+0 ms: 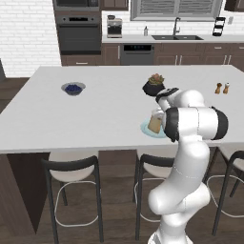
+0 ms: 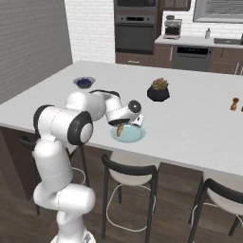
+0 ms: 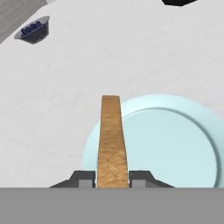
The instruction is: Start the toaster. Once the lever pops up, take the bread to the plate on the dining counter.
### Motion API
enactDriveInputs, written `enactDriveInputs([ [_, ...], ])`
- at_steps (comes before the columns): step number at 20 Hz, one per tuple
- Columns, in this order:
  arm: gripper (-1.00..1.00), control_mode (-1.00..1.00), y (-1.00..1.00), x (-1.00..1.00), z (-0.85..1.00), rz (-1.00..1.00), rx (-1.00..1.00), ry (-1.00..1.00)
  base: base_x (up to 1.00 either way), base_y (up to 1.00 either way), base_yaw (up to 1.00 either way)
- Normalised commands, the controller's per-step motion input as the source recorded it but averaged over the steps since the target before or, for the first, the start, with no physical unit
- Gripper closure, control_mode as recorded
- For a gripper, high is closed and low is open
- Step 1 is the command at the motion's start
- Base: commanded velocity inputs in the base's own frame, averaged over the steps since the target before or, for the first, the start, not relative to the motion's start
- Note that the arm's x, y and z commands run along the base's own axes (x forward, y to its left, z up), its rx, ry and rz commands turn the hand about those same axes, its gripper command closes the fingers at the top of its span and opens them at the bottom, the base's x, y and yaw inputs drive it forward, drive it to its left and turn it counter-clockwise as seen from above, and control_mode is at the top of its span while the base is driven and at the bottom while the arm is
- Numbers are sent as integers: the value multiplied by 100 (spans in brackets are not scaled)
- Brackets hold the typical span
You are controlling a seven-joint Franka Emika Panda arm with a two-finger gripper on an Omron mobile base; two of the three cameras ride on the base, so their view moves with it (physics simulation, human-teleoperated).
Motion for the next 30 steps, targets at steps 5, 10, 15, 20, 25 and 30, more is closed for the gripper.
enactDriveInputs([
  [5, 100, -100, 0, 3, -32, 5, -1, -1, 0, 0, 0],
  [10, -100, -100, -5, 7, -2, 2, 0, -1, 0, 0, 0],
  [15, -100, -100, -39, 6, 12, 0, 2, -2, 0, 0, 0],
  [20, -100, -100, -40, 21, 39, 0, 0, -4, 0, 0, 0],
  [25, -100, -100, -21, 8, 80, 0, 2, -18, 0, 0, 0],
  [30, -100, -100, 4, -91, 100, 8, 1, -41, 0, 0, 0],
])
